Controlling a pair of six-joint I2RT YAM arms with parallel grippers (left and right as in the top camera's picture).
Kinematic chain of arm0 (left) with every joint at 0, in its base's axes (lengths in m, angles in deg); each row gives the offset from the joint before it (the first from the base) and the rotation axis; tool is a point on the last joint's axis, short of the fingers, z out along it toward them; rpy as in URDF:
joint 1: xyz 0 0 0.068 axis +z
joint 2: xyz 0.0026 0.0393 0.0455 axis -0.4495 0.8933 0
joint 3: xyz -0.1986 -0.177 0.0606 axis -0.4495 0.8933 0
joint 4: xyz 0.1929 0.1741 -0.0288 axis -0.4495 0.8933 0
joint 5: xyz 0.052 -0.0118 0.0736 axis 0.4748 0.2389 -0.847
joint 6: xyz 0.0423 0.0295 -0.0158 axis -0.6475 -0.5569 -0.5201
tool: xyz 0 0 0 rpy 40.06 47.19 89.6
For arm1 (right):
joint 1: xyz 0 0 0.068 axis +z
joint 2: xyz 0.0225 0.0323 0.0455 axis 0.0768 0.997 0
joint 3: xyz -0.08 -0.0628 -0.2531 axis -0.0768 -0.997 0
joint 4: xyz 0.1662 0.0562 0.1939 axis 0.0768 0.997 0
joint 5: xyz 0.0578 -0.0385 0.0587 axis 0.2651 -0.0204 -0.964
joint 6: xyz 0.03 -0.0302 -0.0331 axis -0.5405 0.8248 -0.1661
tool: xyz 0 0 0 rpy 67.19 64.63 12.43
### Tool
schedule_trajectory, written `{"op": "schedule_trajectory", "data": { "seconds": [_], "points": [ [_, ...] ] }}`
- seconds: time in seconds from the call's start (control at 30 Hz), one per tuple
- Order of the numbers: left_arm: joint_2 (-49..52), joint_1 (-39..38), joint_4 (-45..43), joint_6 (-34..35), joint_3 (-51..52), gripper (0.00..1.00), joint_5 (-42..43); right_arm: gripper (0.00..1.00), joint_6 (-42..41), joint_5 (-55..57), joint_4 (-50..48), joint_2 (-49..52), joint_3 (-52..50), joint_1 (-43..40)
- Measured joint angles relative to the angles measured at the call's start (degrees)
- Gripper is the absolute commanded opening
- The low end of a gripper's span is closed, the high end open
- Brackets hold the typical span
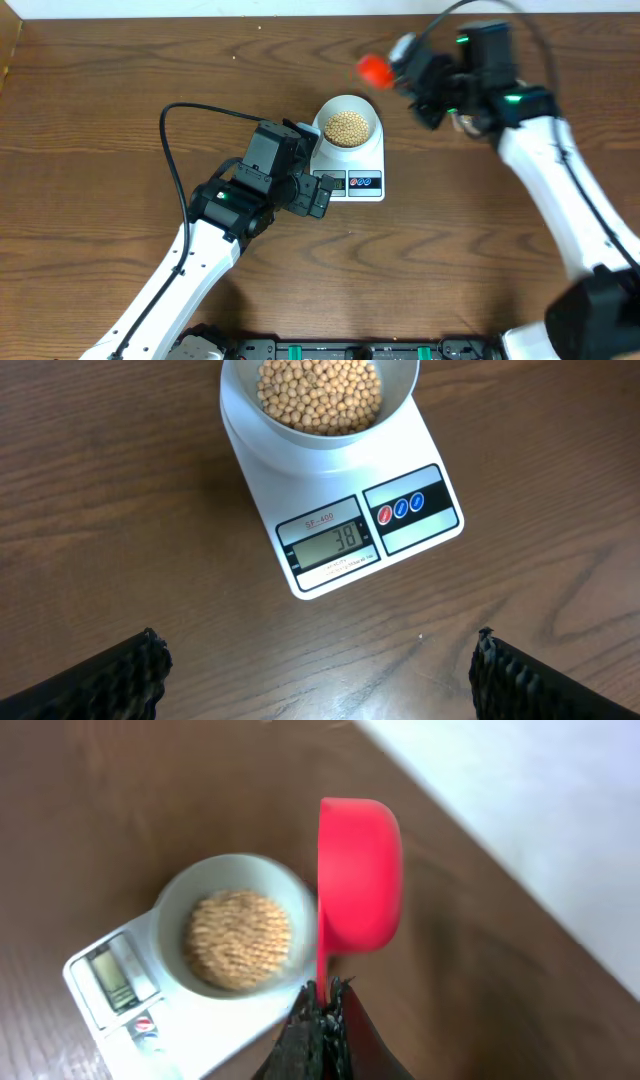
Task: Scoop item into bowl and weigh 50g on scale
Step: 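Carry the empty red scoop back to the chickpea tub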
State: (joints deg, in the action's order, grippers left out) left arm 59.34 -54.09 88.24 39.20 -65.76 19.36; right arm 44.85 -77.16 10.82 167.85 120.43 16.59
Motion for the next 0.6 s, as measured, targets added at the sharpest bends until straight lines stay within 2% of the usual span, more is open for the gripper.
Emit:
{"op": "schedule_trajectory", "data": {
  "seconds": [0.3,0.6],
  "points": [
    [0.0,0.0,0.0,0.0,0.0,0.98,0.0,0.01,-8.5,0.0,5.6,-3.4,0.0,-15.0],
    [0.0,0.0,0.0,0.0,0.0,0.98,0.0,0.01,-10.2,4.0,7.8,-1.9,0.0,-23.5]
  ]
}}
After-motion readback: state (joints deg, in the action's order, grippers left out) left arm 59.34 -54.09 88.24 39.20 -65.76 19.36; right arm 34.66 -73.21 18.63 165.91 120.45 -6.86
